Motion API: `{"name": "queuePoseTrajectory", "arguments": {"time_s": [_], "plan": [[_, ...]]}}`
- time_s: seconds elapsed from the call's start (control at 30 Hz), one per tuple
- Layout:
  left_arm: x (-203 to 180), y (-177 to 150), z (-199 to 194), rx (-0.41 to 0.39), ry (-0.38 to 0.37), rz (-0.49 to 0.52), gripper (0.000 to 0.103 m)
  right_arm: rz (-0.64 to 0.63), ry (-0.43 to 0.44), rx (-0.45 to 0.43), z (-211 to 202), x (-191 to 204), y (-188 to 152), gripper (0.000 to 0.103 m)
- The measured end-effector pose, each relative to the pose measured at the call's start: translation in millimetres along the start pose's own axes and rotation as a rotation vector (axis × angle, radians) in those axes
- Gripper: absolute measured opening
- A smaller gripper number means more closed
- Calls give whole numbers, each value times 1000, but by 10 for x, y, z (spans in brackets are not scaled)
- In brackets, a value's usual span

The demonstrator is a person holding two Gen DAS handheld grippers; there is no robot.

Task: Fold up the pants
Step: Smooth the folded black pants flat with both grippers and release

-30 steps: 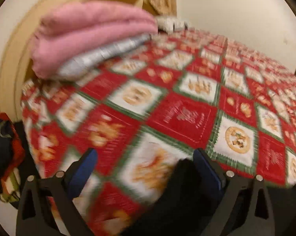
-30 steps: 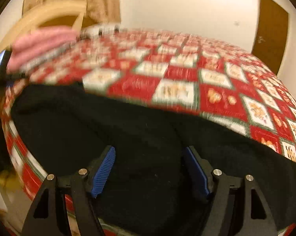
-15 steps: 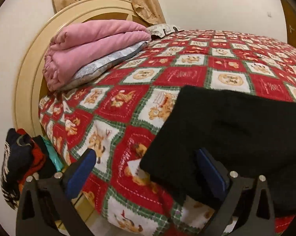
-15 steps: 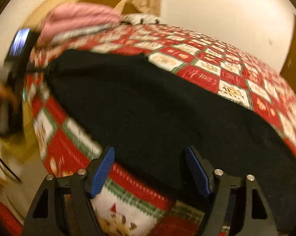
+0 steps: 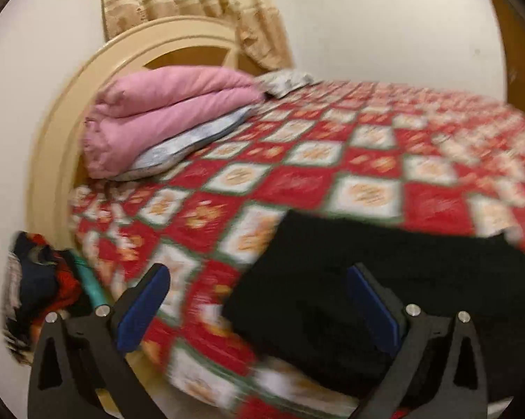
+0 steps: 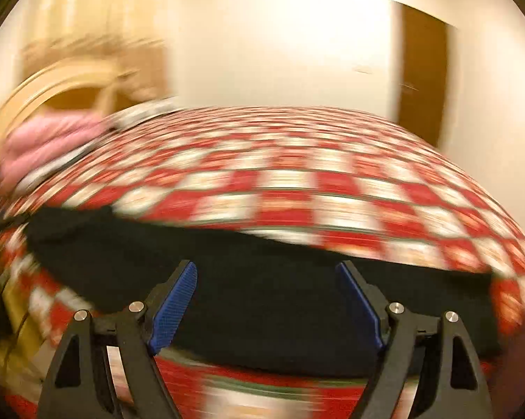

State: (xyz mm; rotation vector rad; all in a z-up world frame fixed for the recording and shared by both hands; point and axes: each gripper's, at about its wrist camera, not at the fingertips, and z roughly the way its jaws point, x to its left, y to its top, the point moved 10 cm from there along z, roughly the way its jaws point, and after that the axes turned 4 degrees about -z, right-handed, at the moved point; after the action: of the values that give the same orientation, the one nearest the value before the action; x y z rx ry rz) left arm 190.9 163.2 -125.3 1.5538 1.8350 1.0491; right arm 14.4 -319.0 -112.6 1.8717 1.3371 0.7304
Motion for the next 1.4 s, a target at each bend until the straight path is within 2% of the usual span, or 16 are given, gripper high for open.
{"name": "queuePoseTrajectory", "arguments": {"time_s": [0.03,0.07,0.1,0.2,0.33,0.6,0.73,0.83,0.9,0.97,1.0,1.03,1.13,1.2,1.3,1.4], "plan": [[-192,-9,-98,2,-80,-11,103,54,-59,25,-8,-402,-33,83],[-304,-14,-130,9,-124,-12,103,118,-118,56,-30,-804,-100,83],[-520,-41,-199,26,-195,-8,103,168,-151,74,-29,-1065,-153,83],[-994,-108,-358,39,-305,31,103,410,-227,156,-42,-2086,-485,83],[-1494,-235,-539,68,-391,112,103,504,-230,232,70,-2629,-749,83],[-1964,-508,-836,96,-451,236,103,428,-102,363,563,-2487,-877,83],[-2034,-563,-908,105,-459,249,103,309,-140,508,701,-2363,-1013,83],[-2055,-616,-919,122,-465,254,103,302,-113,536,685,-2274,-1058,81],[-2051,-637,-931,126,-470,253,103,301,-103,531,645,-2250,-1066,72],[-2039,-646,-939,127,-473,251,103,295,-79,511,583,-2201,-1057,50],[-2030,-645,-939,127,-475,249,103,302,-52,502,554,-2166,-1031,23],[-2016,-644,-938,129,-475,243,103,333,-18,486,517,-2133,-1018,16],[-1971,-641,-924,134,-480,227,103,375,-22,442,422,-2133,-899,13],[-1938,-638,-917,135,-482,218,103,414,32,382,332,-2006,-701,13],[-1894,-636,-888,139,-476,203,103,341,105,295,141,-1557,-260,13],[-1853,-646,-858,151,-478,184,103,260,208,250,67,-999,118,13]]}}
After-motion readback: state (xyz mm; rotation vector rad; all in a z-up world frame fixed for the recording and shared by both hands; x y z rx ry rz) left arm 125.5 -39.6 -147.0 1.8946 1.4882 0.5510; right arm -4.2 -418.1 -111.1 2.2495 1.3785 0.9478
